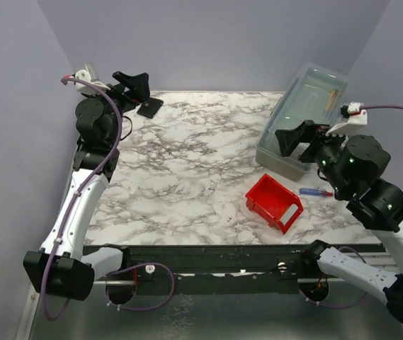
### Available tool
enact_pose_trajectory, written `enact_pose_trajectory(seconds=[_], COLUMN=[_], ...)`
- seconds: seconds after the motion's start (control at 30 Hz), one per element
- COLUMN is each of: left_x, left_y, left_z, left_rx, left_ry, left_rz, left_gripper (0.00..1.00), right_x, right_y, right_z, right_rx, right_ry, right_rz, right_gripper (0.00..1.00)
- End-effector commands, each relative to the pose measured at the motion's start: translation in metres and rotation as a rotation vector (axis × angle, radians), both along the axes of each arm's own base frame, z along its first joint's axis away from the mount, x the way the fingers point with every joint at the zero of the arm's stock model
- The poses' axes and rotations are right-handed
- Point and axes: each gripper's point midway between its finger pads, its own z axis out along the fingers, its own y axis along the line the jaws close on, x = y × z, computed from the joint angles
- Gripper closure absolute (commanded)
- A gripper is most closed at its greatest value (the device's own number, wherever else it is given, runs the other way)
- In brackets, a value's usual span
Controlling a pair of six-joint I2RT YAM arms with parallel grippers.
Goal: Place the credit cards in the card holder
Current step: Move the card holder to the center of the board.
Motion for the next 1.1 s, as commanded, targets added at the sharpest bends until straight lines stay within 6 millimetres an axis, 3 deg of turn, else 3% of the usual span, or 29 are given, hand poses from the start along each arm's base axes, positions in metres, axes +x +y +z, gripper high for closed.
enact_pose_trajectory(seconds=[0.0, 0.17, 0.27, 0.3, 0.4, 0.53, 0.63, 0.77, 0.93, 1.07], left_x=[0.025, 0.07, 0.101, 0.112, 0.141, 0.176, 0.197, 0.21, 0.221, 0.23], left_y=[-0.004, 0.009, 0.014, 0.027, 0.05, 0.068, 0.066, 0.069, 0.068, 0.068], left_z=[-0.027, -0.091, -0.145, -0.166, -0.223, -0.283, -0.314, -0.352, -0.386, -0.397], left_rx=[-0.032, -0.131, -0.262, -0.32, -0.48, -0.551, -0.608, -0.668, -0.734, -0.765], left_ry=[0.121, 0.349, 0.504, 0.559, 0.702, 0.791, 0.801, 0.825, 0.86, 0.864], left_rz=[0.001, 0.039, -0.042, -0.046, -0.092, -0.124, -0.172, -0.14, -0.14, -0.14], left_gripper=[0.01, 0.01, 0.01, 0.01, 0.01, 0.01, 0.1, 0.22, 0.31, 0.36], right_x=[0.015, 0.025, 0.026, 0.026, 0.022, 0.02, 0.021, 0.022, 0.024, 0.027], right_y=[0.011, 0.037, 0.048, 0.051, 0.056, 0.056, 0.056, 0.057, 0.058, 0.062], right_z=[-0.029, -0.057, -0.069, -0.072, -0.071, -0.064, -0.061, -0.061, -0.07, -0.074], right_rx=[-0.036, -0.06, -0.054, -0.049, -0.032, -0.021, -0.022, -0.016, -0.006, 0.002], right_ry=[0.123, 0.19, 0.213, 0.218, 0.209, 0.179, 0.171, 0.174, 0.199, 0.214], right_rz=[-0.026, 0.051, 0.093, 0.103, 0.135, 0.151, 0.15, 0.147, 0.136, 0.134], right_gripper=[0.0, 0.0, 0.0, 0.0, 0.0, 0.0, 0.0, 0.0, 0.0, 0.0])
